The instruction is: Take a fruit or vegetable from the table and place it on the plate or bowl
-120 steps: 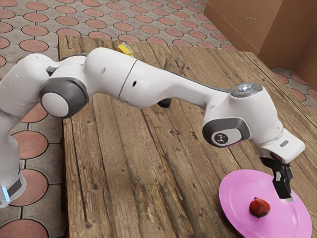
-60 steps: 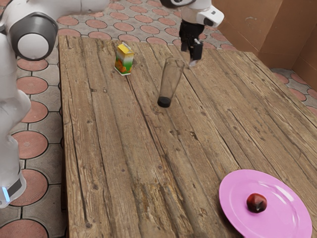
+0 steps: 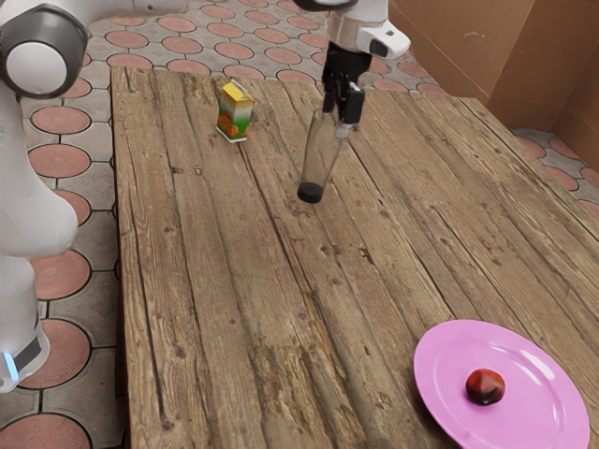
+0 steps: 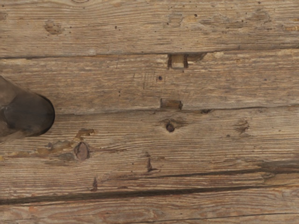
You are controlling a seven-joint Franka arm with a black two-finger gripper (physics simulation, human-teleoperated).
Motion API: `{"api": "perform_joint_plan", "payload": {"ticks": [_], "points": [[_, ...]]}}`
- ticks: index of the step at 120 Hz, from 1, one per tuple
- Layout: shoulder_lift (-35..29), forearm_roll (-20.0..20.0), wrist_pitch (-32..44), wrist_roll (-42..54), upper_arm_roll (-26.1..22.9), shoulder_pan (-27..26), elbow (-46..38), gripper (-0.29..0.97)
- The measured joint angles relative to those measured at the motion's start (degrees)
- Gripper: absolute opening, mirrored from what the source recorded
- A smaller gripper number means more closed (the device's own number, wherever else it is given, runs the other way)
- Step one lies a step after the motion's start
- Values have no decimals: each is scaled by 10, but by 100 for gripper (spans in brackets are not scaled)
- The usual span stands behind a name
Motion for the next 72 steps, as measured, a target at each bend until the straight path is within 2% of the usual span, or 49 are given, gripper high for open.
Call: {"api": "perform_joint_plan", "payload": {"ticks": [11,25,36,44,72], "points": [[3,0,-9,4,10,18,24,66],[3,-1,-5,8,-1,38,0,66],[-1,8,0,10,-2,21,-3,66],[-33,2,5,9,-2,-9,-4,66],[-43,13,15,6,-2,-4,-6,66]]}}
